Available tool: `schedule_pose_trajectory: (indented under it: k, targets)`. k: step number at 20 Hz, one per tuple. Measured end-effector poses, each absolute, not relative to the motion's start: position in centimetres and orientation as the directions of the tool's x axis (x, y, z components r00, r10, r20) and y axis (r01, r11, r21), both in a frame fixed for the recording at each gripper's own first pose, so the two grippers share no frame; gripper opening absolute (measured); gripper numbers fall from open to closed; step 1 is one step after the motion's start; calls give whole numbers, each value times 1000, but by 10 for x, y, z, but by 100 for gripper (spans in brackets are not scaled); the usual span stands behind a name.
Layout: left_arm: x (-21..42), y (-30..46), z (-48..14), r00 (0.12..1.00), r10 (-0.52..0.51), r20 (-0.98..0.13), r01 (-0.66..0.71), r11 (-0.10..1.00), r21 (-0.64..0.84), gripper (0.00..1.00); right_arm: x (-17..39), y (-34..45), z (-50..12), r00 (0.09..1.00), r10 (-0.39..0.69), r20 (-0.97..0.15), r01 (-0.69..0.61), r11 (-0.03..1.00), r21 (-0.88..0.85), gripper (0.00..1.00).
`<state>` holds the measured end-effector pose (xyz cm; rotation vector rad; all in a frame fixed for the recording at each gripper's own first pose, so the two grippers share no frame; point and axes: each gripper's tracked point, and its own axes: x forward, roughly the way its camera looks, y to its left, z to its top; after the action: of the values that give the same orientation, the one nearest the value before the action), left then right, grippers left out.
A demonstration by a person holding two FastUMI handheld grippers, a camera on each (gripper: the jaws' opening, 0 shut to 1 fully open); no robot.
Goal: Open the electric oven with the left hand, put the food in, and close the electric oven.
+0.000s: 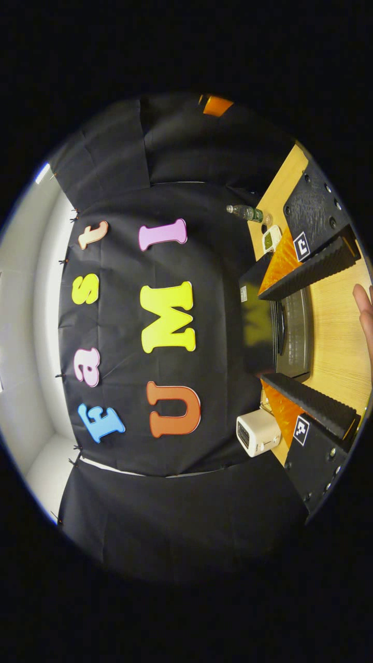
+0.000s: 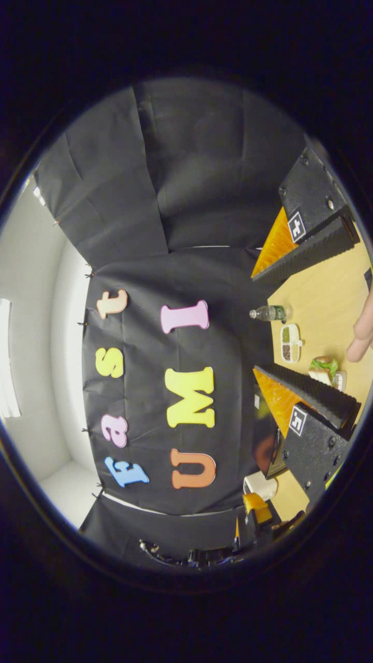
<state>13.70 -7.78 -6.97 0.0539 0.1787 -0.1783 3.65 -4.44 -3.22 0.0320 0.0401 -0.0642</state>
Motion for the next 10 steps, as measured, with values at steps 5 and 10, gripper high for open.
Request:
schedule_pose_trajectory:
  k: [5,10]
  targets:
    - [213,-85,-108,955,-137,-261,146,989,16,96,49,-54,-28,997,-62,-46,62,998,4,99]
    - [281,-95,-155,927,-140,-347,140,990,-26,95,58,-66,-25,997,-66,-46,67,998,9,99]
